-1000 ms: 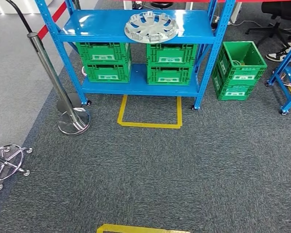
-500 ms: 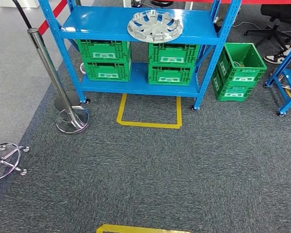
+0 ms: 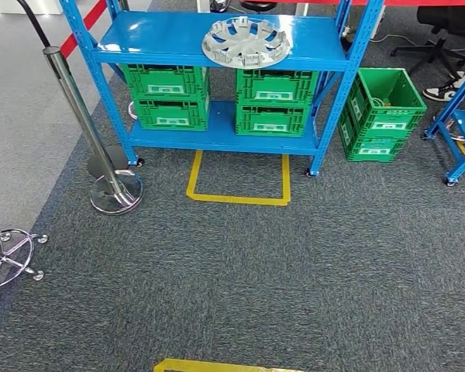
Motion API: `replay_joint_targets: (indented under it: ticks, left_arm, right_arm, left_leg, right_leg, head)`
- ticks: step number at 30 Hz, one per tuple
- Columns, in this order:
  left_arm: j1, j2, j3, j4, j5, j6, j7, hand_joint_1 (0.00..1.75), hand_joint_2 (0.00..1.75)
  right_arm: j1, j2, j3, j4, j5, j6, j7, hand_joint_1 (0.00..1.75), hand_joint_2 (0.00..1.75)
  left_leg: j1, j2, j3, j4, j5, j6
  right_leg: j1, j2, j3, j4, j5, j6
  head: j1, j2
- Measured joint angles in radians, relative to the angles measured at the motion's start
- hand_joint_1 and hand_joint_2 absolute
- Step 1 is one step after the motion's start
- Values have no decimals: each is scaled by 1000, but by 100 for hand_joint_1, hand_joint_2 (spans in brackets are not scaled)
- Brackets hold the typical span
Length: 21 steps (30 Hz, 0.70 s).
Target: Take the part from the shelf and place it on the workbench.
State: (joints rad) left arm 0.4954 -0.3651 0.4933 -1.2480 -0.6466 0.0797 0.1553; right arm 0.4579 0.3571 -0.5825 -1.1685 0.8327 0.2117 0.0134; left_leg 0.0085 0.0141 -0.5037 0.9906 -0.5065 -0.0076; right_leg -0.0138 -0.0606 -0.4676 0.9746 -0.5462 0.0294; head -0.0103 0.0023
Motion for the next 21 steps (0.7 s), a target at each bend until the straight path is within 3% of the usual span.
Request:
replay_joint_targets:
  ticks: [13,19,21]
  left_arm:
    - [2,0,-5,-6,23,9,-8,0,0]
    - [4,2,-7,-8,29,20,-15,0,0]
    - [6,1,-7,-9,28,25,-16,0,0]
  right_arm:
    - [0,0,-9,0,-10,15,-2,0,0]
    - [-2,0,-11,0,-11,16,-4,0,0]
    - [-2,0,-12,-1,-10,18,-5,0,0]
  left_leg:
    - [0,0,0,0,0,0]
    - [-4,0,2,1,-7,21]
    - [1,-2,10,-17,1,29]
  right_leg:
    - [0,0,0,0,0,0]
    - [-6,-3,8,-9,1,16]
    - [-6,14,1,13,-15,21]
  head:
    - [0,0]
    - [-1,0]
    - [1,0]
